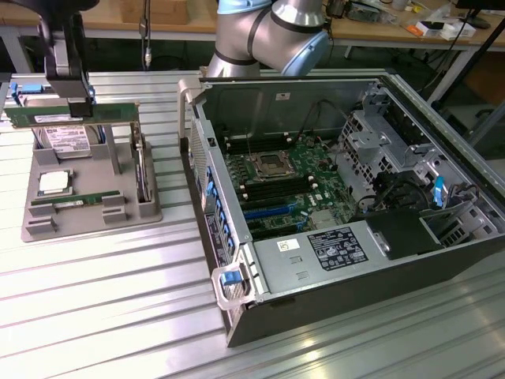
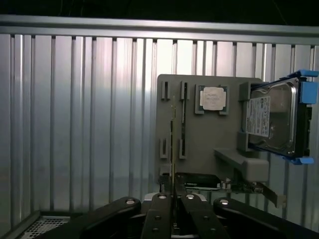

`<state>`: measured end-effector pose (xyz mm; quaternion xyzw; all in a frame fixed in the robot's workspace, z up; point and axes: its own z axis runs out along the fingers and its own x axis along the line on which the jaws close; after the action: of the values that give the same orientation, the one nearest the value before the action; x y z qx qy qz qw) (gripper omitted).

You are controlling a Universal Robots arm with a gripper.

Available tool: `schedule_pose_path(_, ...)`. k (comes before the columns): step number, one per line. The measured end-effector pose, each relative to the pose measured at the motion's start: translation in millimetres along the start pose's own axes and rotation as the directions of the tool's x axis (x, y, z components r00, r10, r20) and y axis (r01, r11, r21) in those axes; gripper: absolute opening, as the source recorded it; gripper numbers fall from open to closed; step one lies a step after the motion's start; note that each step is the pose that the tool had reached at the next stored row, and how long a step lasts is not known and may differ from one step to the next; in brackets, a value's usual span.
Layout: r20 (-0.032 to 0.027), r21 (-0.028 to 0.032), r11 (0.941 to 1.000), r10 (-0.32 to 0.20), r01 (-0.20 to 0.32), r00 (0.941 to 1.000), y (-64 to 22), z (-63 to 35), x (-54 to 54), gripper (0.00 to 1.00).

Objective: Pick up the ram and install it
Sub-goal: 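Pick up the ram and move it above insertion slot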

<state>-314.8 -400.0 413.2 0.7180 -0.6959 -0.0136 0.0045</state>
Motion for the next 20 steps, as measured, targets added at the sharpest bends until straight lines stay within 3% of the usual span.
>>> schedule_pose_path(1,-0.0004,0.0151,0.9999,0.000,0.000,1.0000,-0.9,-0.1,0.0,0.13)
schedule_pose_path(2,-0.0006,0.0222,0.9998,0.000,0.000,1.0000,-3.2,-0.1,0.1,0.13)
schedule_pose_path(3,-0.0007,0.0255,0.9997,0.000,0.000,1.0000,-7.9,-0.2,0.1,0.13)
schedule_pose_path(8,-0.0007,0.0268,0.9996,0.000,0.000,1.0000,-34.4,-0.9,0.7,0.13)
schedule_pose_path(11,-0.0007,0.0268,0.9996,0.000,0.000,1.0000,-60.9,-1.8,1.5,0.13)
schedule_pose_path(15,-0.0007,0.0268,0.9996,0.000,0.000,1.0000,-85.5,-3.0,2.3,0.13)
schedule_pose_path(16,-0.0008,0.0267,0.9996,0.000,0.000,1.0000,-96.0,-3.5,2.6,0.13)
schedule_pose_path(18,-0.0007,0.0268,0.9996,0.000,0.000,1.0000,-105.3,-3.9,2.9,0.13)
schedule_pose_path(20,-0.0007,0.0268,0.9996,0.000,0.000,1.0000,-121.6,-4.7,3.4,0.13)
